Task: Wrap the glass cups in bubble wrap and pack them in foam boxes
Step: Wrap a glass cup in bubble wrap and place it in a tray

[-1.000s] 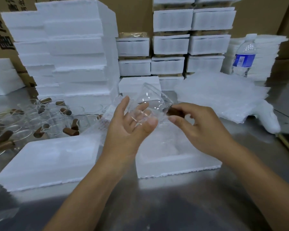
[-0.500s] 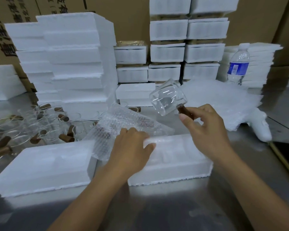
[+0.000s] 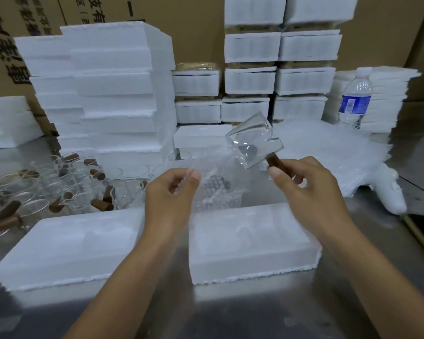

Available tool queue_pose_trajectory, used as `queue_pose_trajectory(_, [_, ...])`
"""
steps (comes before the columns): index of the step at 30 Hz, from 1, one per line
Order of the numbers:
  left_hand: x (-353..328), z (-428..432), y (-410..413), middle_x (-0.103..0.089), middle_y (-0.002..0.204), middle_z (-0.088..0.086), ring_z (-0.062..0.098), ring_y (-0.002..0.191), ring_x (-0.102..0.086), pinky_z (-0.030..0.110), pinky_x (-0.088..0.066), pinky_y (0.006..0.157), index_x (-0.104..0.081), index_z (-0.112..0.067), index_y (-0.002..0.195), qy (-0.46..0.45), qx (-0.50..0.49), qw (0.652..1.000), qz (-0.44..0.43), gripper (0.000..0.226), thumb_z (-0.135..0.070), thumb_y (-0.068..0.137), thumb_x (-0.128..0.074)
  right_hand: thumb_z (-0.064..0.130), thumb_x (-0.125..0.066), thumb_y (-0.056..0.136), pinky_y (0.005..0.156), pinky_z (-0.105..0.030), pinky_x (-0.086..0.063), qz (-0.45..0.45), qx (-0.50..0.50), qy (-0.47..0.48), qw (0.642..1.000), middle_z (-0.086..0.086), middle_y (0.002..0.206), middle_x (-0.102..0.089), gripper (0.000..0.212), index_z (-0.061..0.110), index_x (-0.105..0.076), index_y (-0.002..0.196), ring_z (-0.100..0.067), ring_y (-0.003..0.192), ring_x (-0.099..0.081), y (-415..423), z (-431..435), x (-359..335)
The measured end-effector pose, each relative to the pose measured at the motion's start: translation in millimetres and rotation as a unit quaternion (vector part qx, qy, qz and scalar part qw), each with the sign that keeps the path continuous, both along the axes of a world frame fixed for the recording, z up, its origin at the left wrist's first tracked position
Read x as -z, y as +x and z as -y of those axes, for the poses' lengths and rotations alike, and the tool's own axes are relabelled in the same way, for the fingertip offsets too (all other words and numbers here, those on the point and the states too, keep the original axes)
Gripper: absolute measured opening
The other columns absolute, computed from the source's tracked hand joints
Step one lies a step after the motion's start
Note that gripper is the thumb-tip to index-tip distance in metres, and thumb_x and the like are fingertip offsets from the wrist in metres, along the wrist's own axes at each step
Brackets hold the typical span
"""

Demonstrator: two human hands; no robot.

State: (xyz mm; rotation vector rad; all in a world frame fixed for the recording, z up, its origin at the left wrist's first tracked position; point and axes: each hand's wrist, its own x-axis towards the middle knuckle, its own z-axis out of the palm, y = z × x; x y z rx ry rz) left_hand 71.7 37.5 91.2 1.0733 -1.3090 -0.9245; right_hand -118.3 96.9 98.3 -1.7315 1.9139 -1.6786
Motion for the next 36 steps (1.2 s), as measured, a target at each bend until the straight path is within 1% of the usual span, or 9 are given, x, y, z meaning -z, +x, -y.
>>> queue_pose_trajectory(2, [0.4,1.6,2.5,-0.067,0.071,-0.015,-0.006,0.055,-0.053,0.026,-0.045,0.061,-0.071,-0.024,0.084,0.029,-0.006,0.999,-0.046,0.014,-0.037,0.085,-0.067,0.030,-0.057,0.089,0.067,-0.002,-0.032,-0.021,-0.017,-0.008,1.000,0.009,0.083,-0.048,0.012,0.034,-0.066,0.096,0.002,0.080,-0.046,3.4,-3.1,-0.9])
queue_pose_trajectory(6, [0.9,1.0,4.3,-0.072,0.089,-0.009,0.015,0.091,-0.066,0.049,-0.045,0.101,-0.075,-0.028,0.092,0.080,0.017,0.988,-0.128,0.013,-0.035,0.088,-0.065,0.033,-0.057,0.088,0.067,-0.012,-0.035,-0.121,0.054,-0.003,0.991,0.012,0.085,-0.046,0.022,0.029,-0.067,0.108,-0.006,0.081,-0.046,8.4,-8.6,0.7])
queue_pose_trajectory(9, [-0.6,-1.6,3.3,-0.072,0.098,-0.008,0.018,0.100,-0.063,0.053,-0.042,0.104,-0.075,-0.033,0.093,0.069,0.022,0.987,-0.143,0.015,-0.036,0.091,-0.060,0.031,-0.057,0.090,0.070,-0.030,-0.042,-0.211,0.110,0.047,0.970,0.004,0.087,-0.046,0.024,0.020,-0.067,0.108,-0.016,0.082,-0.047,11.2,-12.1,0.4])
queue_pose_trajectory(12, [-2.0,-4.8,2.0,-0.072,0.096,-0.016,0.010,0.099,-0.066,0.044,-0.049,0.098,-0.075,-0.039,0.085,0.013,0.012,0.995,-0.103,0.020,-0.039,0.092,-0.056,0.030,-0.056,0.091,0.067,-0.033,-0.042,-0.244,0.115,0.084,0.959,0.002,0.088,-0.043,0.021,0.017,-0.067,0.104,-0.016,0.081,-0.044,14.6,-15.2,-1.8])
queue_pose_trajectory(17, [-5.0,-16.2,-4.5,-0.065,0.104,-0.021,-0.013,0.102,-0.055,0.007,-0.041,0.085,-0.064,-0.048,0.093,-0.165,0.030,0.986,0.019,0.018,-0.040,0.090,-0.049,0.029,-0.056,0.092,0.058,-0.027,-0.037,-0.243,0.086,0.109,0.960,0.006,0.086,-0.037,0.019,0.020,-0.065,0.105,-0.011,0.072,-0.040,19.4,-17.1,0.0])
queue_pose_trajectory(21, [-0.2,-21.9,-8.7,-0.053,0.121,-0.018,-0.004,0.119,-0.046,0.006,-0.034,0.095,-0.061,-0.044,0.102,-0.270,0.063,0.955,0.107,0.017,-0.036,0.094,-0.049,0.034,-0.055,0.091,0.056,-0.019,-0.034,-0.172,0.031,0.122,0.977,0.009,0.081,-0.037,0.011,0.031,-0.066,0.086,-0.007,0.068,-0.044,20.1,-14.4,0.3])
queue_pose_trajectory(25, [2.2,-29.2,-13.2,-0.045,0.133,-0.014,0.010,0.127,-0.040,0.011,-0.026,0.104,-0.058,-0.045,0.106,-0.342,0.074,0.922,0.168,0.020,-0.033,0.092,-0.051,0.023,-0.062,0.088,0.046,-0.011,-0.030,0.002,-0.060,0.143,0.988,0.009,0.053,-0.042,0.044,0.035,-0.059,0.045,-0.001,0.048,-0.040,21.0,-11.8,-4.8])
queue_pose_trajectory(29, [3.7,-36.1,-18.6,-0.048,0.124,0.001,0.021,0.102,-0.049,0.014,-0.032,0.094,-0.062,-0.034,0.110,-0.407,0.085,0.889,0.192,0.021,-0.029,0.092,-0.053,0.004,-0.064,0.083,0.049,-0.023,-0.043,0.129,-0.138,0.146,0.971,0.001,0.059,-0.066,0.027,0.017,-0.071,0.061,-0.011,0.056,-0.061,26.1,-14.3,-7.5])
queue_pose_trajectory(36, [2.8,-40.6,-17.9,-0.049,0.113,-0.009,0.007,0.091,-0.058,0.016,-0.051,0.075,-0.062,-0.036,0.117,-0.406,0.141,0.893,0.132,0.025,-0.037,0.096,-0.048,-0.013,-0.050,0.087,0.049,-0.002,-0.039,0.177,-0.170,0.138,0.960,0.013,0.053,-0.058,0.045,0.024,-0.058,0.063,0.007,0.051,-0.055,21.8,-15.8,-4.1])
